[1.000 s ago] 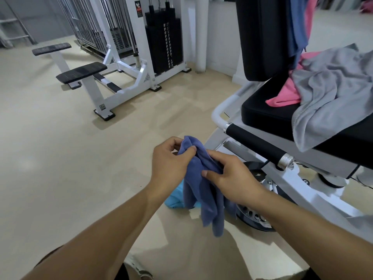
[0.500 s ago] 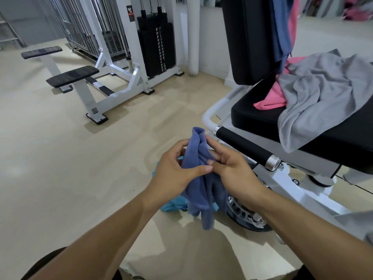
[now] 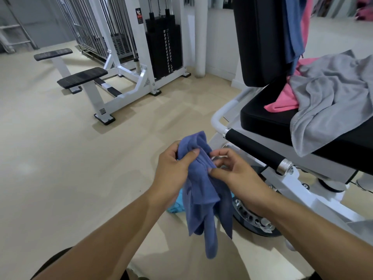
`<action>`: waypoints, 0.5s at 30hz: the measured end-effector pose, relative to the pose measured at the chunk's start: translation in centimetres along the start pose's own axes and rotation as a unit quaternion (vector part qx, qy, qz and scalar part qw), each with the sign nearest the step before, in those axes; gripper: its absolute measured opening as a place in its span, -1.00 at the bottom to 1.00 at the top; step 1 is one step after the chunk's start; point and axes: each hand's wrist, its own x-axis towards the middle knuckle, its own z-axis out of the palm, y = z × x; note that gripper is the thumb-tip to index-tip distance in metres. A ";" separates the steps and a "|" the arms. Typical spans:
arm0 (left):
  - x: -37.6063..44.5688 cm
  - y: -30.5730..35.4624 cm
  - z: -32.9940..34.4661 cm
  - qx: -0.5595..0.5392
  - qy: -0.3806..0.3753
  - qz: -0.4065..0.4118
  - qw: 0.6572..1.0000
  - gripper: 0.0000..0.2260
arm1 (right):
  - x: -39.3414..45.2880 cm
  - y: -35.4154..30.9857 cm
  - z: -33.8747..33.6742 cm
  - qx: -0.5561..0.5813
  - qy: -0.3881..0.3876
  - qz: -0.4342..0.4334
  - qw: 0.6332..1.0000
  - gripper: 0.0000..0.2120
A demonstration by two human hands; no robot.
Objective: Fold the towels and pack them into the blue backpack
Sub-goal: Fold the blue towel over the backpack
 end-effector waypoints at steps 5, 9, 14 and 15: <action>0.7 0.5 -1.2 -0.061 0.020 -0.046 0.997 -0.78 | -0.5 0.3 0.8 -0.035 -0.032 0.065 0.997 -0.84; -0.3 0.6 -0.5 -0.046 -0.053 -0.116 0.991 -0.72 | -0.8 -0.2 1.4 0.050 0.024 0.031 0.998 -0.81; -0.6 0.1 0.0 -0.034 -0.113 -0.144 0.982 -0.72 | -1.0 -0.8 1.5 0.089 0.095 0.034 0.991 -0.80; -0.7 0.0 0.1 -0.036 -0.123 -0.148 0.981 -0.70 | -1.0 -0.9 1.4 0.096 0.103 0.035 0.989 -0.80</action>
